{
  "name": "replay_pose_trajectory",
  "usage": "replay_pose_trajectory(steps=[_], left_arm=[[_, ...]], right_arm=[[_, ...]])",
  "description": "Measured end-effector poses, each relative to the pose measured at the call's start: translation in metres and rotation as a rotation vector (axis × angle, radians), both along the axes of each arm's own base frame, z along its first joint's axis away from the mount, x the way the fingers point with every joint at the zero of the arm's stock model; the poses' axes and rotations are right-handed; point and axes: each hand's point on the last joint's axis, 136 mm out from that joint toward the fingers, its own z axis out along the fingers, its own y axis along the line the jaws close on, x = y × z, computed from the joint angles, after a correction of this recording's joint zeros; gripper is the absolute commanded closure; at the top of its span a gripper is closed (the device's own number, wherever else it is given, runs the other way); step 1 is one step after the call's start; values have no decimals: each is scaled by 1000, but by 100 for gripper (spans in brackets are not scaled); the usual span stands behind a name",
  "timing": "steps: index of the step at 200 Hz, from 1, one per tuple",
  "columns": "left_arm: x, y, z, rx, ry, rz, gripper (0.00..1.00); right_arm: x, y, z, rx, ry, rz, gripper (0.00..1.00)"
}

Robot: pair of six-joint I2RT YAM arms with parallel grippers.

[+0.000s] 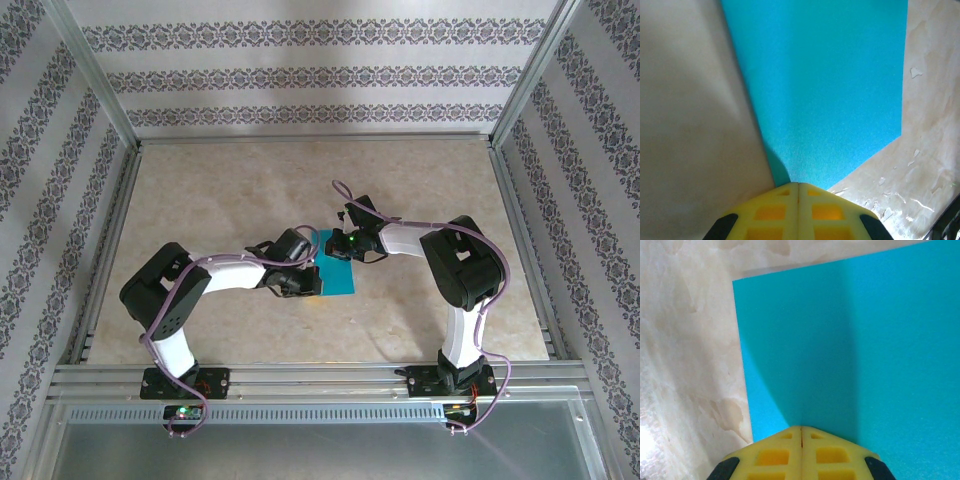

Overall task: Fold a paper plane with a square sheet of paper (fold left side to right side)
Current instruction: First fold the square sheet of paper in half at the center of the table.

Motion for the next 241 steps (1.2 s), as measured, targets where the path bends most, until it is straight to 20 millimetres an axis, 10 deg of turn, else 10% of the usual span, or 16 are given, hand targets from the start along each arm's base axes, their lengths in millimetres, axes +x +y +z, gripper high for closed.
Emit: replay_pose_trajectory(steps=[94, 161, 196, 241], left_arm=[[-19, 7, 10, 7, 30, -13, 94], [20, 21, 52, -100, -56, 92, 93], [36, 10, 35, -87, -22, 94, 94], [43, 4, 13, -66, 23, 90, 95]], right_arm=[[-2, 4, 2, 2, 1, -15, 100], [-3, -2, 55, 17, -103, -39, 65], [-10, -34, 80, 8, -180, -81, 49], [-48, -83, 44, -75, -87, -127, 35]])
